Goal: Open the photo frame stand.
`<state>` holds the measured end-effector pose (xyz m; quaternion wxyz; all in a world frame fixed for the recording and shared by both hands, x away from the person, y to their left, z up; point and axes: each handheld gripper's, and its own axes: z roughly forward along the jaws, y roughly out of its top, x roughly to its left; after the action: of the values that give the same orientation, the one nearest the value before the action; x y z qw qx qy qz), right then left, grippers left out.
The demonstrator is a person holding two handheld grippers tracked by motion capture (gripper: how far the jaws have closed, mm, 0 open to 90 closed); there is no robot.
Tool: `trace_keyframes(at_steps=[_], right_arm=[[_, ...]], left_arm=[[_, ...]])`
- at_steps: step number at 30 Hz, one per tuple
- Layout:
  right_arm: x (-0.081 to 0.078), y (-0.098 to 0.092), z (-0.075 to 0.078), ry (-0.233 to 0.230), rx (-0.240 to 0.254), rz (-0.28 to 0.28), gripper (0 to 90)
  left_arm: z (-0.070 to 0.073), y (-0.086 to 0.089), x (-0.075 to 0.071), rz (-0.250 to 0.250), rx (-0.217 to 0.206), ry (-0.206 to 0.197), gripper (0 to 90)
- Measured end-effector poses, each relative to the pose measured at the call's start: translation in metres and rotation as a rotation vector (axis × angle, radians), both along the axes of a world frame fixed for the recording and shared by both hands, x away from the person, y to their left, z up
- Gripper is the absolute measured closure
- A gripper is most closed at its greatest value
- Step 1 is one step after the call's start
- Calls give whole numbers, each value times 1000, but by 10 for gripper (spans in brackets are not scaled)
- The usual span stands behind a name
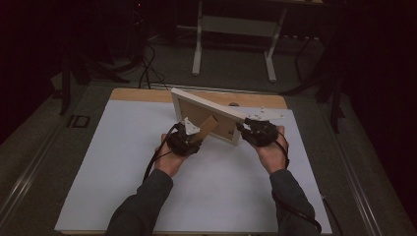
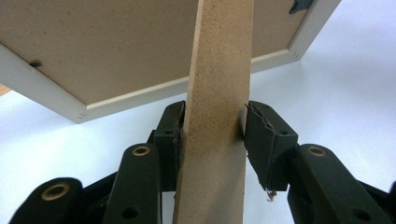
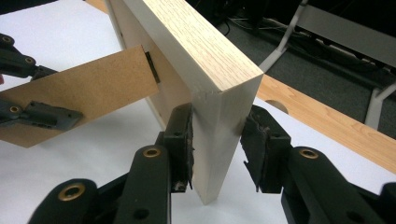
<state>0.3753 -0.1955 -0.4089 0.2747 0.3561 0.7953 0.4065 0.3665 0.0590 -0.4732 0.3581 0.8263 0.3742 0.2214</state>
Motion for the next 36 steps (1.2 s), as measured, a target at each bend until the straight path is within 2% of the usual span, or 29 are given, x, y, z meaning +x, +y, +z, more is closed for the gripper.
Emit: trace_keyframes(at_steps=[4, 13, 18, 24, 36], right_arm=[[-4, 2, 0, -13, -22, 14, 638], [-12, 4, -2, -28, -37, 28, 638], [-17, 4, -3, -31, -28, 25, 642], [-22, 1, -4, -32, -7, 23, 664], [-29, 1, -6, -21, -8, 37, 670]], left_arm=[[-2, 1, -3, -5, 3, -2, 607], [-7, 3, -9, -15, 10, 1, 615], [-10, 5, -10, -14, -11, 6, 625], [-10, 4, -12, -15, -7, 5, 628], [-16, 6, -15, -12, 1, 17, 631]])
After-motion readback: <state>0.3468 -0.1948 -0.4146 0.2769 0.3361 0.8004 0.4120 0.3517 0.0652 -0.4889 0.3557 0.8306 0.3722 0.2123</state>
